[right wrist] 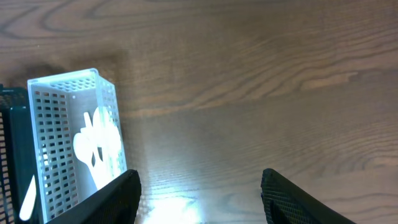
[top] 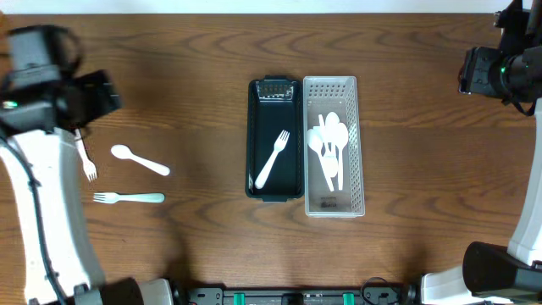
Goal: Pack container
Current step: 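Lower the left gripper onto a second white fork and grasp it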
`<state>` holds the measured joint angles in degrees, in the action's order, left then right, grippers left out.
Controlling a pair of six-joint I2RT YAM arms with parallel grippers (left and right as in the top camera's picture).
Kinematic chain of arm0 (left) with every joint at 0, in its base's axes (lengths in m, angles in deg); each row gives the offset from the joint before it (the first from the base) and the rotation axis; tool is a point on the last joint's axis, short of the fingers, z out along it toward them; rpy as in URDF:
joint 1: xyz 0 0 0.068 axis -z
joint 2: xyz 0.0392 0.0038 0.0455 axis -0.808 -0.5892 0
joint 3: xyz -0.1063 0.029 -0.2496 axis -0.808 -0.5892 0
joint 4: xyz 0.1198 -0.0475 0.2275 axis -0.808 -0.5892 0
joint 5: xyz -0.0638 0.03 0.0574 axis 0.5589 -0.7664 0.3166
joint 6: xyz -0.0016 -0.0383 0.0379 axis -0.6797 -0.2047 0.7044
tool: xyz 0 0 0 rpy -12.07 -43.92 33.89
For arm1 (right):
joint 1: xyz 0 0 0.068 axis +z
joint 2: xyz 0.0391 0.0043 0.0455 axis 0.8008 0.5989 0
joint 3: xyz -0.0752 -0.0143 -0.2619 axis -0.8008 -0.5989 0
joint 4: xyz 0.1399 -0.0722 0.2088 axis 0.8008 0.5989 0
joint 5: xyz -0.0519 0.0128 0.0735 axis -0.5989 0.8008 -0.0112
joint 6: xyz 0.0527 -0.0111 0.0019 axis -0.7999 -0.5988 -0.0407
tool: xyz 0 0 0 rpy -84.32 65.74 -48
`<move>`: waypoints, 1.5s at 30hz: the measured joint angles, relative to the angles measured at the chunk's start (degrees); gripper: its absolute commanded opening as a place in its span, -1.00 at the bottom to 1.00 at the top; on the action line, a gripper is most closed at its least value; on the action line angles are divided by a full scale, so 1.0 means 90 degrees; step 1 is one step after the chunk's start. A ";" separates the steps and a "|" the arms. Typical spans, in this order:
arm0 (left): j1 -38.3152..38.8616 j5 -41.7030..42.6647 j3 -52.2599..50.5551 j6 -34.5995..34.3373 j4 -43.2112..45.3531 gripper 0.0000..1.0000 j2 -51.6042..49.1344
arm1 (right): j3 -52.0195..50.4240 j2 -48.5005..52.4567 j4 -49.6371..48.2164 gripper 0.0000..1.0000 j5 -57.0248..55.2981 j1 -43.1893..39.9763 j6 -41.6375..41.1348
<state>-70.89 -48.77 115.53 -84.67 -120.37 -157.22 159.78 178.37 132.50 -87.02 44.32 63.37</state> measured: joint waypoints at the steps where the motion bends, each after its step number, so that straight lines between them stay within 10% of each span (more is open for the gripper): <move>1: -0.0277 0.0068 0.0000 -0.0002 0.0007 0.85 -0.0131 | 0.0000 0.0000 0.0017 0.30 0.0002 0.0000 0.0002; 33: -0.1792 0.0755 -0.0010 0.0845 0.0916 0.75 -0.4337 | 0.0000 0.0000 0.0267 0.31 0.0000 0.0000 0.0044; 40: -0.1797 0.1005 -0.0010 0.1083 0.1025 0.41 -0.4556 | 0.0000 0.0000 0.0270 0.30 0.0000 0.0000 0.0044; 45: -0.1800 0.1066 -0.0015 0.1141 0.1132 -0.22 -0.4561 | 0.0000 0.0000 0.0270 0.31 -0.0002 0.0000 0.0044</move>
<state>-87.09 -39.18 115.40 -74.40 -110.18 -198.27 159.78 178.37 134.93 -87.04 44.32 63.76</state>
